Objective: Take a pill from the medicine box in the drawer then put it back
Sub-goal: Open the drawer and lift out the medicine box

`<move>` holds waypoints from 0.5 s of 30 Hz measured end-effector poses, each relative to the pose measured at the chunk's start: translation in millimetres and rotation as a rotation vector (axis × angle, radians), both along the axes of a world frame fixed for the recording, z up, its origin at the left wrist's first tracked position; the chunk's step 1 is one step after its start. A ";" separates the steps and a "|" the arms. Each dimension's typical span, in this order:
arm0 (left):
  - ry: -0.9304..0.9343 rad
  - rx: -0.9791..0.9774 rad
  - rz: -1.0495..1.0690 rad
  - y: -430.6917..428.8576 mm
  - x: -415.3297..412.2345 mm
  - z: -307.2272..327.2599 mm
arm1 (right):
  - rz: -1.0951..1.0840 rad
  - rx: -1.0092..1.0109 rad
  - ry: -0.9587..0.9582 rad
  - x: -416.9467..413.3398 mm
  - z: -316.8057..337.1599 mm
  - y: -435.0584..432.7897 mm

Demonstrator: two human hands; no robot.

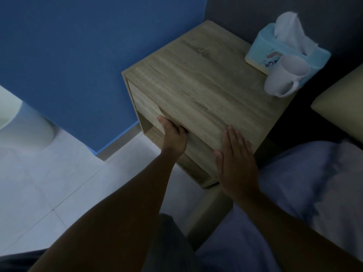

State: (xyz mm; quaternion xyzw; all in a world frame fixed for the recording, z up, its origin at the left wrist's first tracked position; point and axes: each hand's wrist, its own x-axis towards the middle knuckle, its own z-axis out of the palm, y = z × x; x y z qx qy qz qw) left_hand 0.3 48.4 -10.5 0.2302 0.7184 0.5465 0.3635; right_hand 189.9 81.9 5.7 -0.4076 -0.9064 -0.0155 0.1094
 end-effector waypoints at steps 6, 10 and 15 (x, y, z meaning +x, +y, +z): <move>0.005 -0.057 -0.013 -17.1 -4.0 3.7 | 0.008 -0.057 -0.018 -1.0 7.2 0.1; -0.056 -0.086 -0.023 -42.4 -10.3 1.5 | 0.027 -0.087 -0.057 0.6 10.8 1.2; -0.119 -0.043 -0.026 -79.7 -16.0 -2.3 | 0.034 -0.087 -0.072 0.3 11.2 0.6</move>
